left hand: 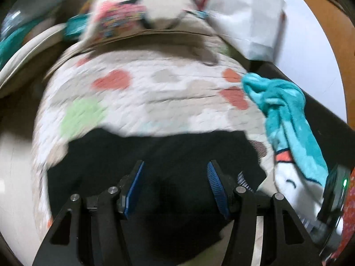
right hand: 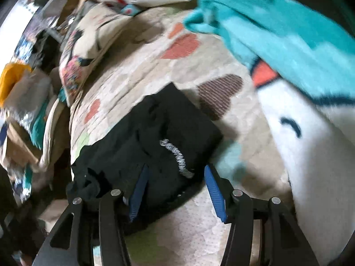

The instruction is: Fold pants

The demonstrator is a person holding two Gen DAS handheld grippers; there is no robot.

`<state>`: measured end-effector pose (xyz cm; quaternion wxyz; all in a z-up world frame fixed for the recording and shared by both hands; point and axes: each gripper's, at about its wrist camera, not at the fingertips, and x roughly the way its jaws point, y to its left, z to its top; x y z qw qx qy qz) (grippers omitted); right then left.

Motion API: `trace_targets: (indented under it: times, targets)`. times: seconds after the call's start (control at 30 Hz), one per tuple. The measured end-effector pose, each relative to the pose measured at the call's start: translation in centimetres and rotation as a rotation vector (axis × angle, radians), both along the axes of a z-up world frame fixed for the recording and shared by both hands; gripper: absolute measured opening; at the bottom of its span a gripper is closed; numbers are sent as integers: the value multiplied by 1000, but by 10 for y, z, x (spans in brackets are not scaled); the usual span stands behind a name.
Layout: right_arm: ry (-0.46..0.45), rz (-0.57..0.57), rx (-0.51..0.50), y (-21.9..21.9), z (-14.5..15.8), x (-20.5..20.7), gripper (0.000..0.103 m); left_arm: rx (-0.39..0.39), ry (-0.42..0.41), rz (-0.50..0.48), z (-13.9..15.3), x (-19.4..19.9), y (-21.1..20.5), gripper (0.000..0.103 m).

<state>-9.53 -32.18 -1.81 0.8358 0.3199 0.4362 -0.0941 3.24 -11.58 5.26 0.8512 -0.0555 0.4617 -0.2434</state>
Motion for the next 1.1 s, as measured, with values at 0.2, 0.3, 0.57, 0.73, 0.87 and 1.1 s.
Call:
trace_targets:
  times: [0.2,0.3,0.57,0.73,0.87,1.1]
  targets:
    - [54,-67,-20,-9,-16,1,58,73,-4,-209,-4,40,-90,57]
    - [72,-115,13,-17,-29,-1,58,91,28,-310,-16,53,-128,57]
    - [5,-114,-60,-8,-32,10,64,151,106,-452,-61,74,-179,62]
    - [-35,-73,-100,-1,-31,23,52,276,34,-501,-63,62,-187,29]
    - [-71,-14,-69,3,-21,27,21,182,35,-490,-42,62,-160,13]
    - [-195,128,-126,38,17,29,19,70,11,-389,-4,57,-89,12]
